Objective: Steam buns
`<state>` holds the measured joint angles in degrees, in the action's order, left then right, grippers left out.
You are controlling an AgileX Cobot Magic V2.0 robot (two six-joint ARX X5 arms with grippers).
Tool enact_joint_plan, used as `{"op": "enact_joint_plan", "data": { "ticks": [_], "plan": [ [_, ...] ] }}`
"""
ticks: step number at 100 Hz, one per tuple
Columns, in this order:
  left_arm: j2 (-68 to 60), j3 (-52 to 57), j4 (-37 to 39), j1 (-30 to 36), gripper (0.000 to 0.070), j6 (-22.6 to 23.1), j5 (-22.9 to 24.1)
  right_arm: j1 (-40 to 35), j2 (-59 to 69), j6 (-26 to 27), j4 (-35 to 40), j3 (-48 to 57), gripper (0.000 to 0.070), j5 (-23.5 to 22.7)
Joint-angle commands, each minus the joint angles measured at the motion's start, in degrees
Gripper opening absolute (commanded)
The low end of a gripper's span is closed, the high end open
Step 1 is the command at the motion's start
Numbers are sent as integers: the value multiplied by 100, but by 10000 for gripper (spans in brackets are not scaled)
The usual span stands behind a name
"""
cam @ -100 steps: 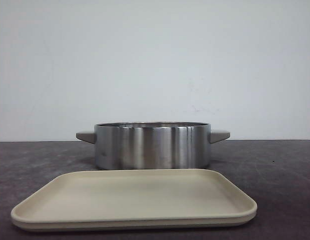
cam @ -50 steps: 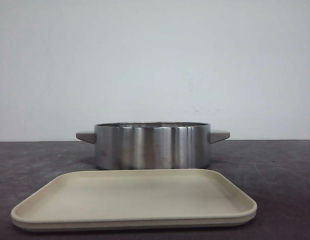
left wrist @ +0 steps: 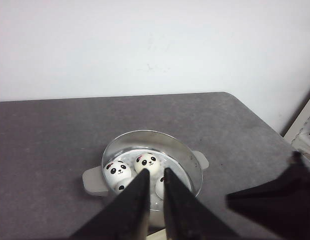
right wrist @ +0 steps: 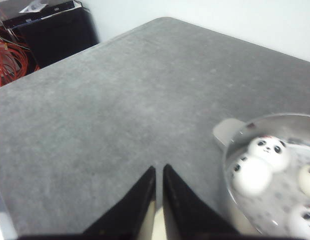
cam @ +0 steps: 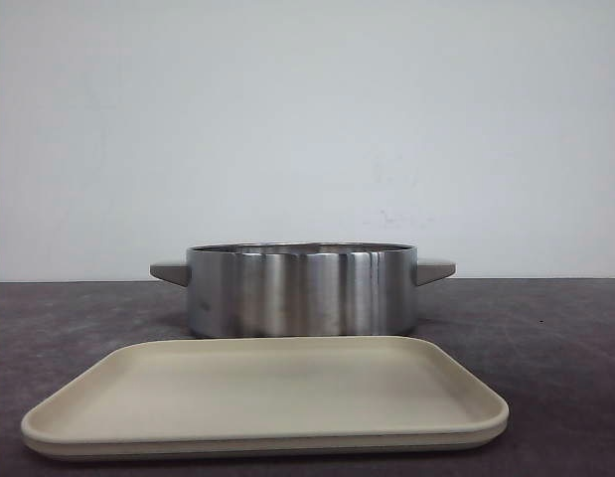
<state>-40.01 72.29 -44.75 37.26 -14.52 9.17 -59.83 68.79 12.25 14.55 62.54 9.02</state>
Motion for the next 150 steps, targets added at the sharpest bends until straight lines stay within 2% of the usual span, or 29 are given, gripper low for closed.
{"op": "enact_joint_plan", "data": {
  "ticks": [1, 9, 20, 32, 46, 53, 66, 81, 99, 119, 128, 150],
  "plan": [
    [-28, 57, 61, 35, 0, 50, 26, 87, -369, -52, 448, 111, 16, 170],
    [-31, 57, 61, 37, 0, 50, 26, 387, -927, -243, 1257, 59, 16, 160],
    [-28, 57, 61, 37, 0, 50, 26, 1014, -1759, -634, 1386, -400, 16, 149],
    [-28, 57, 61, 37, 0, 50, 26, 1849, -2686, -1021, 466, -1373, 16, 61],
    [-31, 57, 61, 37, 0, 50, 26, 2927, -3692, -1088, -1145, -2887, 16, -188],
    [-28, 57, 61, 37, 0, 50, 26, 3436, -4168, -1078, -1685, -3617, 16, -374],
    [-28, 57, 61, 37, 0, 50, 26, 4288, -5053, -1075, -1808, -4662, 16, -761],
    [-28, 57, 61, 37, 0, 50, 26, 5012, -5912, -1078, -1781, -5532, 16, -769],
    [-28, 57, 61, 37, 0, 50, 26, 5379, -6494, -1073, -1615, -6194, 16, -811],
    [-28, 57, 63, 37, 0, 50, 26, 5495, -6854, -1113, -402, -6186, 16, -813],
    [-28, 57, 63, 37, 0, 50, 26, 5501, -6859, -1314, -437, -6186, 16, -702],
    [-28, 57, 63, 37, 0, 50, 26, 5499, -6859, -1335, -433, -6186, 16, -820]
  ]
}}
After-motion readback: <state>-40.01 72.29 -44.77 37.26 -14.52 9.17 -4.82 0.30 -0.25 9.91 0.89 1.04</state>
